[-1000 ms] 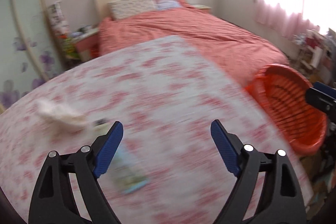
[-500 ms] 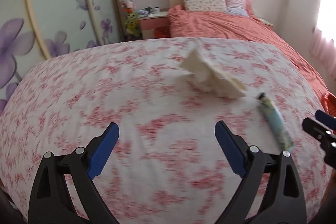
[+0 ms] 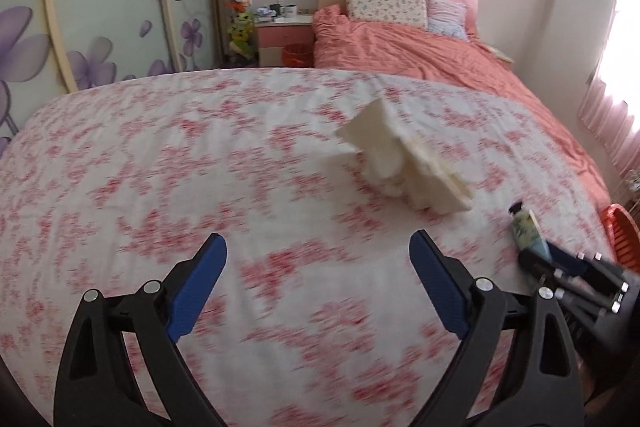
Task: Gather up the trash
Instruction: 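Grasp the white tissue with the left tool while the right tool holds the lotion tube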
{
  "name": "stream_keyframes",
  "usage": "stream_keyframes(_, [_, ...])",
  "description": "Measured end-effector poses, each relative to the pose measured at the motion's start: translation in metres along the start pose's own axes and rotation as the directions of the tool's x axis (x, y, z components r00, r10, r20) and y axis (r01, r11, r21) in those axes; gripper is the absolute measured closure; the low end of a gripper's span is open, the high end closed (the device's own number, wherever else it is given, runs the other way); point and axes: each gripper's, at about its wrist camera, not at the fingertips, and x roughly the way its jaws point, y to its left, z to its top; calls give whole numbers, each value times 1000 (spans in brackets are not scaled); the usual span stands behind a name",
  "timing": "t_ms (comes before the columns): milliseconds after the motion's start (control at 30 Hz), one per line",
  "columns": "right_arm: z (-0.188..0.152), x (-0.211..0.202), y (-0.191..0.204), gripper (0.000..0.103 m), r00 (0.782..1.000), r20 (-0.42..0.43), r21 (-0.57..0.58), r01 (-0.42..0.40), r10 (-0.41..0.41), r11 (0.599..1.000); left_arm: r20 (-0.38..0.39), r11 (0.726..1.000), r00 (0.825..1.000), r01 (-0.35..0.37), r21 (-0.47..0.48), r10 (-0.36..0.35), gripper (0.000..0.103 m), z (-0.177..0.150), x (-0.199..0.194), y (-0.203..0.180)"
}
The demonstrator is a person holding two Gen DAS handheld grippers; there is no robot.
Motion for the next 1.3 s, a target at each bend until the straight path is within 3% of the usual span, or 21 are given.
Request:
stream_keyframes(133, [-5,-6,-34,74,996,3,89,87,-87,992,10,999,999,41,-21,-41,8,15,8,-24])
stream_keyframes(233, [-8,-8,-49,74,995,2,110,101,-102,989,4,998,999,50,-39,-50,8,28,18,-39])
stream_keyframes(433, [-10,-8,-49,73,994,-1,80,113,-113,990,-33,998,999,-26,-65,24,8,50,49,-57])
stream_keyframes(500, [-10,-9,-48,73,994,-2,76,113,-113,991,-65,996,997,-40,-74,35,14,50,61,-54])
stream_keyframes(533, [-10,-9,-48,73,994,-2,75,111,-111,991,-80,996,997,-29,-79,23,21,49,65,-51])
stream_keyframes(633, [-11,-11,-49,73,994,-1,71,106,-106,992,-128,993,990,47,-110,-61,48,45,74,-40])
stream_keyframes(700, [-13,-13,-50,73,995,0,70,104,-104,992,-118,986,986,104,-131,-120,53,39,71,-31])
stream_keyframes(900, [-26,-25,-58,74,996,1,76,89,-90,993,-100,980,975,199,-23,-201,59,21,40,-25])
stream_keyframes(1067, [-39,-36,-61,74,997,1,71,77,-78,995,-112,949,950,301,90,-290,59,-7,1,-30])
stream_keyframes(1167, [-41,-38,-62,73,997,0,75,76,-76,994,-142,935,947,311,170,-290,55,-20,-9,-41])
stream_keyframes(1300, [-40,-37,-60,72,997,-3,84,82,-82,993,-150,944,963,254,213,-225,49,-27,-5,-53])
